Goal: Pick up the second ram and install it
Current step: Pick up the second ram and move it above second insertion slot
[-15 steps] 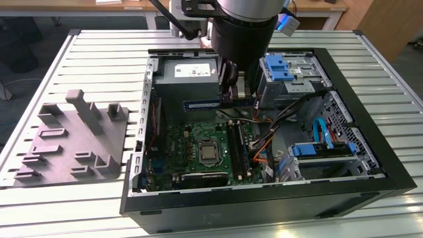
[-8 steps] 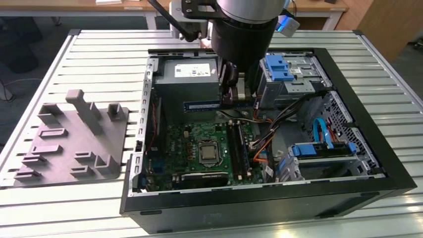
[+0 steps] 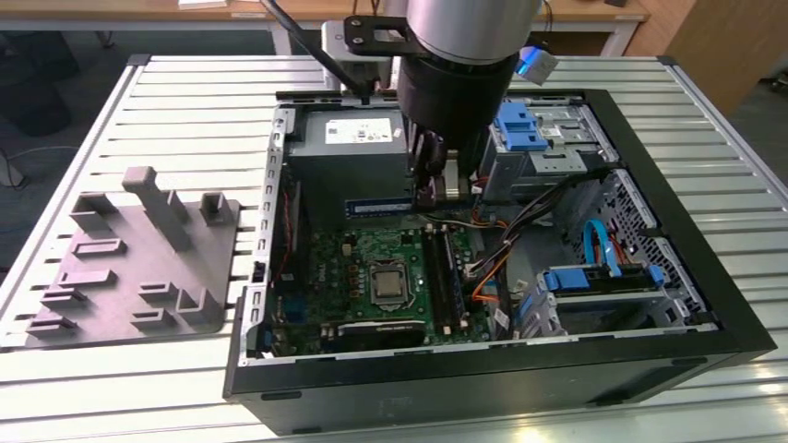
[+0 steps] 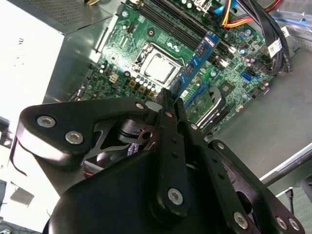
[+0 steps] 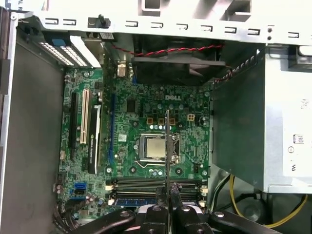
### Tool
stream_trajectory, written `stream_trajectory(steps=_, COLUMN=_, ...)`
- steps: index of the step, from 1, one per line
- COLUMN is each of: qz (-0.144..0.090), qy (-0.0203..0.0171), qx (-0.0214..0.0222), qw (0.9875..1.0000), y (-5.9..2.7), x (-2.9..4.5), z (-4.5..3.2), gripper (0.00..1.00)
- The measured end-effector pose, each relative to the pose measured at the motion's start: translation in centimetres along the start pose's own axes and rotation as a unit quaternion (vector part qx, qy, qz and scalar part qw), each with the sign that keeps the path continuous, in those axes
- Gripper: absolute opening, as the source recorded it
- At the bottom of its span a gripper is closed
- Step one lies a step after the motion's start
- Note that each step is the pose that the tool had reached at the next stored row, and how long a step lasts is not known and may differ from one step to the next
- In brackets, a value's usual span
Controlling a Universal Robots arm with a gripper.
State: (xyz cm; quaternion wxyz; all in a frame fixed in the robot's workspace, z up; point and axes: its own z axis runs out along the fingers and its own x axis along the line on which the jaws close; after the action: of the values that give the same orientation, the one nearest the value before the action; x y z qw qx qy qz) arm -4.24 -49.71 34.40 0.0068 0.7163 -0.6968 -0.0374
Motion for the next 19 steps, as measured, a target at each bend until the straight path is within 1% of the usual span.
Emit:
stream_trajectory(steps=8, qz=0.0, qy=-0.0003, qx=-0.0006, qw=1.0, y=-0.24, x=0.68, z=1.21, gripper=0.14)
stream_trajectory(steps=13, qz=0.0, qy=-0.0003, qx=-0.001, qw=1.0, y=-0.59, x=0.74, z=1.9, gripper=0.14)
stream_trajectory(steps=19, qz=0.0, qy=-0.0003, qx=-0.001, qw=1.0, y=-0.68, x=0.77, z=2.4, gripper=0.14)
